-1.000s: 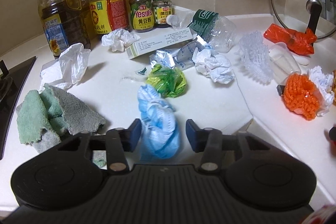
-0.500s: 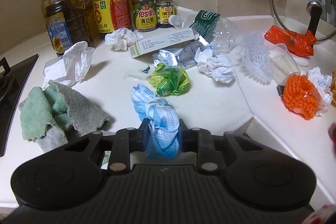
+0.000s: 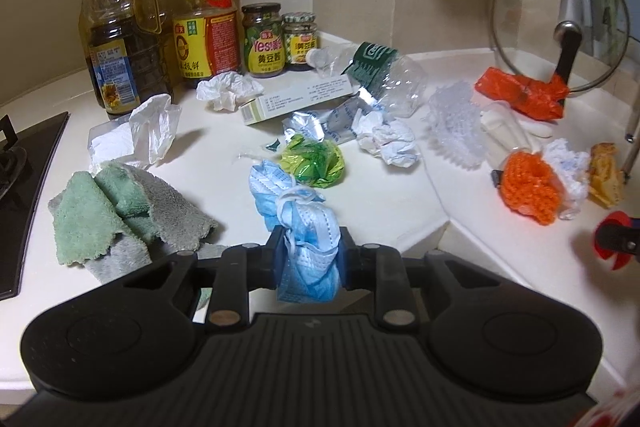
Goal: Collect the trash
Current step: 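Grasp the red plastic cup with the right tool while the left tool grasps the blue mask, then carry the red cup and blue mask down over the wastebasket with both tools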
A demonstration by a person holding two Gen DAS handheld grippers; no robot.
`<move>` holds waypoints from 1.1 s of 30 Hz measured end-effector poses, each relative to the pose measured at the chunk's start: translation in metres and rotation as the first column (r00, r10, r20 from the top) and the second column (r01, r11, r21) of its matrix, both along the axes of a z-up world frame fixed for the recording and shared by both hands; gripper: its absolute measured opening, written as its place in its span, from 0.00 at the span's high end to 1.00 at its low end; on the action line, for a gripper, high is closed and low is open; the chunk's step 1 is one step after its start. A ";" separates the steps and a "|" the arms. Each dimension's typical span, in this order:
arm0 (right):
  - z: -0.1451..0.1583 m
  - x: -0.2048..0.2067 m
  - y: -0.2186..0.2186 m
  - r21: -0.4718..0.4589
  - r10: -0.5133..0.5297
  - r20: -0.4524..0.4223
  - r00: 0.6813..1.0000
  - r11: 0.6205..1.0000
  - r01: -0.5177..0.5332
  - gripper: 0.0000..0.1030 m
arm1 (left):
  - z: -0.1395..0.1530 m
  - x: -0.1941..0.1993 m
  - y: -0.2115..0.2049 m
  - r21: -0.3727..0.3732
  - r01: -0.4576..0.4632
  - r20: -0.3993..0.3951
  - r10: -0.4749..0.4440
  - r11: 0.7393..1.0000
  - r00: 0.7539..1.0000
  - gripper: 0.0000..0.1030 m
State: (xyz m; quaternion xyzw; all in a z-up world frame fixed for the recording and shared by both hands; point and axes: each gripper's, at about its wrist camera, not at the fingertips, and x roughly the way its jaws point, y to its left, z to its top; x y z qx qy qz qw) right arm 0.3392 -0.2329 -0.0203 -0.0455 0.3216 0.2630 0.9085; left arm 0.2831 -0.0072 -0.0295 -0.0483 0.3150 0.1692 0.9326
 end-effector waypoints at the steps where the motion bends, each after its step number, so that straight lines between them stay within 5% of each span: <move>1: 0.003 -0.004 0.004 0.011 0.015 0.001 1.000 1.000 -0.015 0.74 | 0.001 -0.003 -0.001 -0.002 0.013 0.004 -0.013 1.000 1.000 0.78; 18: -0.018 -0.064 0.067 -0.072 0.305 -0.040 0.952 0.949 -0.307 0.74 | -0.011 -0.075 -0.008 -0.084 0.242 -0.018 -0.245 0.967 0.969 0.78; 27: -0.053 -0.085 0.090 -0.171 0.437 -0.116 0.892 0.876 -0.451 0.74 | -0.051 -0.088 -0.004 -0.169 0.340 -0.106 -0.360 0.925 0.927 0.78; 33: -0.095 -0.085 0.102 -0.191 0.422 -0.218 0.880 0.866 -0.463 0.74 | -0.085 -0.085 0.003 -0.202 0.355 -0.167 -0.389 0.913 0.906 0.78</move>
